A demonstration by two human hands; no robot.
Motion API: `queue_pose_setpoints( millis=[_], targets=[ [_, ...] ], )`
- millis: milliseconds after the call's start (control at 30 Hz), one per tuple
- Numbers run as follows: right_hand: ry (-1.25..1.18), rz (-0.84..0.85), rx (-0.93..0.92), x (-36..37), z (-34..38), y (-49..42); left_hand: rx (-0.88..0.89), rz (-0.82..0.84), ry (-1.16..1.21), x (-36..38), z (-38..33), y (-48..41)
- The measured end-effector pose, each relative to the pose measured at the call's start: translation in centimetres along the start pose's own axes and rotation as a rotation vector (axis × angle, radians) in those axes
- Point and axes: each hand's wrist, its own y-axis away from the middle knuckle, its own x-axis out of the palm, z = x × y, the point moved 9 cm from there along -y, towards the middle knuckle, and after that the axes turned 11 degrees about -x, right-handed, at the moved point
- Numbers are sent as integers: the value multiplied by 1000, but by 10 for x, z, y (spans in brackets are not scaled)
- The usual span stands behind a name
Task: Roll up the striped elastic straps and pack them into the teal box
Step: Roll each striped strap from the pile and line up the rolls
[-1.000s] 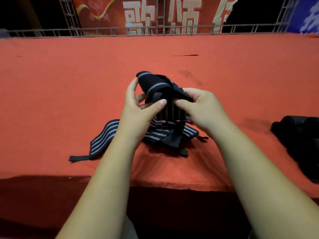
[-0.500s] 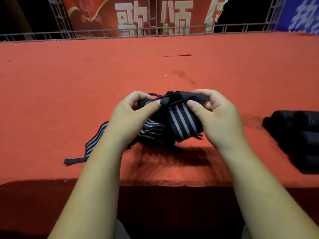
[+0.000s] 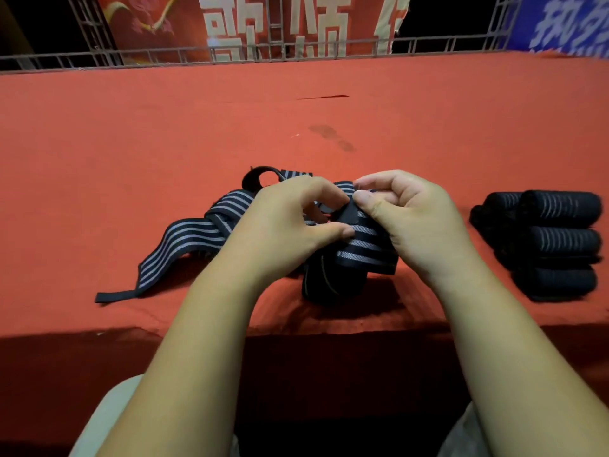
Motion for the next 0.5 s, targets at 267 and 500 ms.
queue_pose_setpoints(
  millis=[267, 500],
  targets=[
    [-14, -36, 12, -9, -7, 1, 328, -205, -156, 14, -20, 5],
    [-50, 34, -22, -12, -9, 0, 40, -306, -89, 8, -3, -10]
  ],
)
